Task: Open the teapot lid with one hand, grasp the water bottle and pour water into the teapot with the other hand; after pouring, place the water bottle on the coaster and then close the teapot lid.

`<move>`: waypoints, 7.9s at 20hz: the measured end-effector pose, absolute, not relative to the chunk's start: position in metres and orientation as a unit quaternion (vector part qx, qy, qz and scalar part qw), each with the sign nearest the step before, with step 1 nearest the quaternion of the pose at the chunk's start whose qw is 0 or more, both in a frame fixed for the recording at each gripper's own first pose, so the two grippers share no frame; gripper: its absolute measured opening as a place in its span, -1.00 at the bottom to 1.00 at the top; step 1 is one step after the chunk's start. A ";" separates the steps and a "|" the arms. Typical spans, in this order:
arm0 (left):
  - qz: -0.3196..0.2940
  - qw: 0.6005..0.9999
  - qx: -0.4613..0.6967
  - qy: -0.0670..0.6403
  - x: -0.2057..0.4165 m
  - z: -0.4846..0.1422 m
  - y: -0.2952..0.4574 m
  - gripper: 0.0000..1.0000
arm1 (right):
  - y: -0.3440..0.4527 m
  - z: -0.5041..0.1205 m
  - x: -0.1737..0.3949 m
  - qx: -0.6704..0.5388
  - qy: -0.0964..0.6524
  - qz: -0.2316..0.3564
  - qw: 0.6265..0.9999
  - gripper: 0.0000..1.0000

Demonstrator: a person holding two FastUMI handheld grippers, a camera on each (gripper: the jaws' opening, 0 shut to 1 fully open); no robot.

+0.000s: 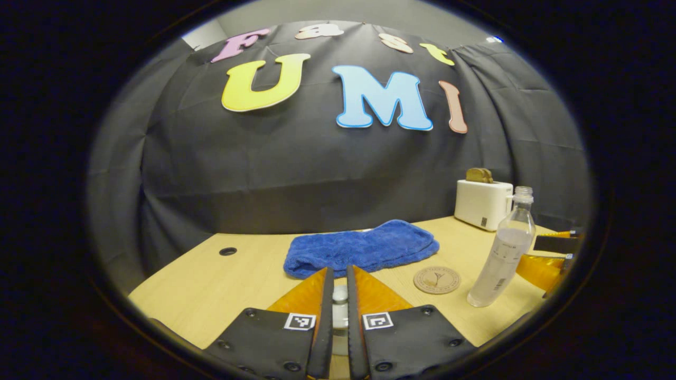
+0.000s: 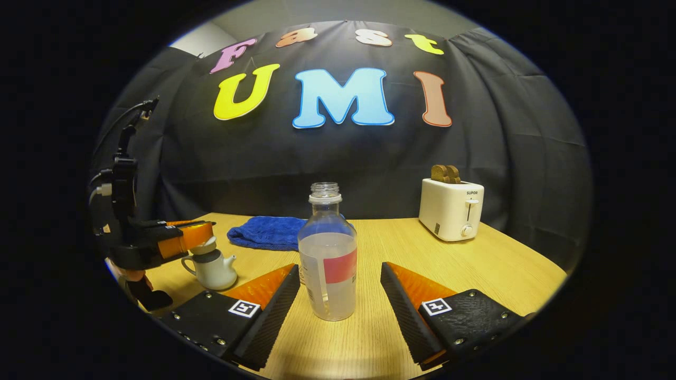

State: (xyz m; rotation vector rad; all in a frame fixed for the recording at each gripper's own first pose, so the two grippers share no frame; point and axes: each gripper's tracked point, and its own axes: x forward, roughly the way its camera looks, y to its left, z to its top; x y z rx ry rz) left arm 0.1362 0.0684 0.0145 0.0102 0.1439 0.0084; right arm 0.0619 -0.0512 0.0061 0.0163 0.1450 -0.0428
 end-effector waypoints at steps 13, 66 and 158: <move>0.030 0.996 -0.022 0.076 0.115 0.017 0.120 -0.61 | -0.047 -0.029 0.090 0.008 0.140 -0.009 0.990 0.92; 0.055 0.991 -0.066 0.105 0.081 -0.019 0.198 -0.62 | 0.044 0.011 0.155 -0.743 -0.012 0.029 0.669 0.51; 0.046 0.989 -0.084 0.111 0.073 -0.018 0.190 -0.61 | 0.026 0.020 0.169 -0.272 0.117 0.176 0.939 0.53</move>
